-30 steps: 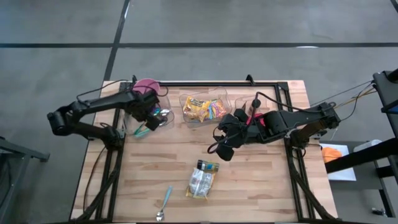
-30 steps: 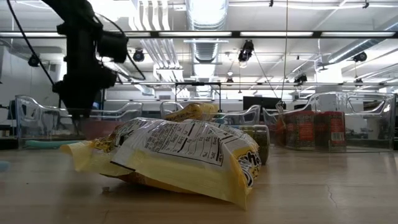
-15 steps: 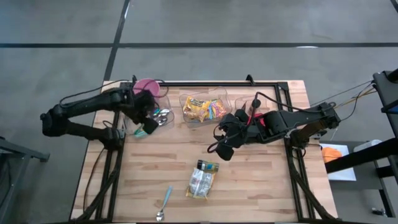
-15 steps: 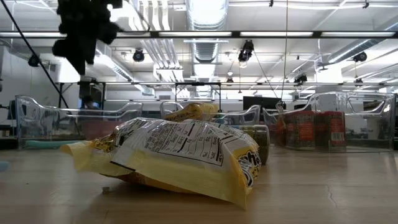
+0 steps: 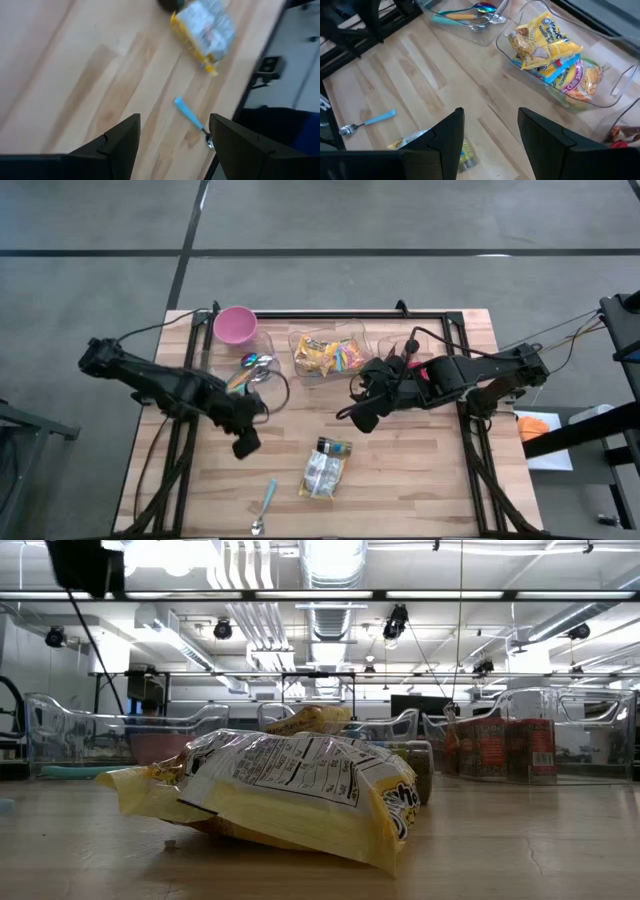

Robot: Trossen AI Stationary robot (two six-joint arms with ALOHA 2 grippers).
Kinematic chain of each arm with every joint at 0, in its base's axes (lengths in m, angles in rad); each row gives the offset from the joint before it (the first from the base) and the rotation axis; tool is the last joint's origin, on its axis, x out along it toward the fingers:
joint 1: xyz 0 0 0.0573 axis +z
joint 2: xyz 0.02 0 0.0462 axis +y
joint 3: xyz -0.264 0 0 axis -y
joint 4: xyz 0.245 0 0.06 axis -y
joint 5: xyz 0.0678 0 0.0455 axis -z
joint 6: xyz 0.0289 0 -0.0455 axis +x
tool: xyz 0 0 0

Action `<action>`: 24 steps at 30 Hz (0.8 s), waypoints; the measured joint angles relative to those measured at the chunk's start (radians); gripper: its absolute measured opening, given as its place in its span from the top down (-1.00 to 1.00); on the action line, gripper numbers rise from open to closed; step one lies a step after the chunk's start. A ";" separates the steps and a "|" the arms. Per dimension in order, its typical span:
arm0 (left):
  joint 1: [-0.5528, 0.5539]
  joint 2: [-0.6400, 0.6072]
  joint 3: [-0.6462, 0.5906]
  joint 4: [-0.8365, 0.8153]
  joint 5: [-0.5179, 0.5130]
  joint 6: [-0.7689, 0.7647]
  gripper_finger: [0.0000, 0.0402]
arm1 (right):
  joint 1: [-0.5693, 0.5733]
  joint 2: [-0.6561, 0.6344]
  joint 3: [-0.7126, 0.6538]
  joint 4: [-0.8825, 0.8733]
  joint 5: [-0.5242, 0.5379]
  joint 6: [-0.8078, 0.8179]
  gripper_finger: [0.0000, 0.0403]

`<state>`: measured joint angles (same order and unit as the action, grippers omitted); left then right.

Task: Pick & Place Food Item
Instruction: Put the blue spoon into the left transparent bin

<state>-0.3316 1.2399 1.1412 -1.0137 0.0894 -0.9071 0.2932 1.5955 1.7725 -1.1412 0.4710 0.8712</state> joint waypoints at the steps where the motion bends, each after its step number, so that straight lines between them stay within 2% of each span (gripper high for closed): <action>1: -0.020 0.021 0.000 -0.003 -0.007 -0.033 -0.23 | 0.000 -0.001 0.000 0.000 0.000 0.012 0.10; 9: -0.143 0.210 0.004 0.023 -0.005 -0.316 -0.23 | 0.001 -0.001 0.000 -0.008 0.000 0.073 0.10; 15: -0.177 0.322 0.024 0.243 0.006 -0.503 -0.23 | -0.003 -0.001 -0.001 -0.008 0.002 -0.021 0.10; 17: -0.177 0.366 0.032 0.260 0.007 -0.564 -0.23 | -0.008 -0.001 -0.001 -0.012 0.002 -0.035 0.10; 24: -0.184 0.501 0.038 0.259 0.044 -0.654 -0.23 | -0.010 -0.001 -0.001 -0.096 0.003 -0.061 0.10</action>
<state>-0.5159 1.7412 1.1793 -0.7547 0.1338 -1.5616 0.2836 1.5944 1.7714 -1.2370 0.4738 0.8099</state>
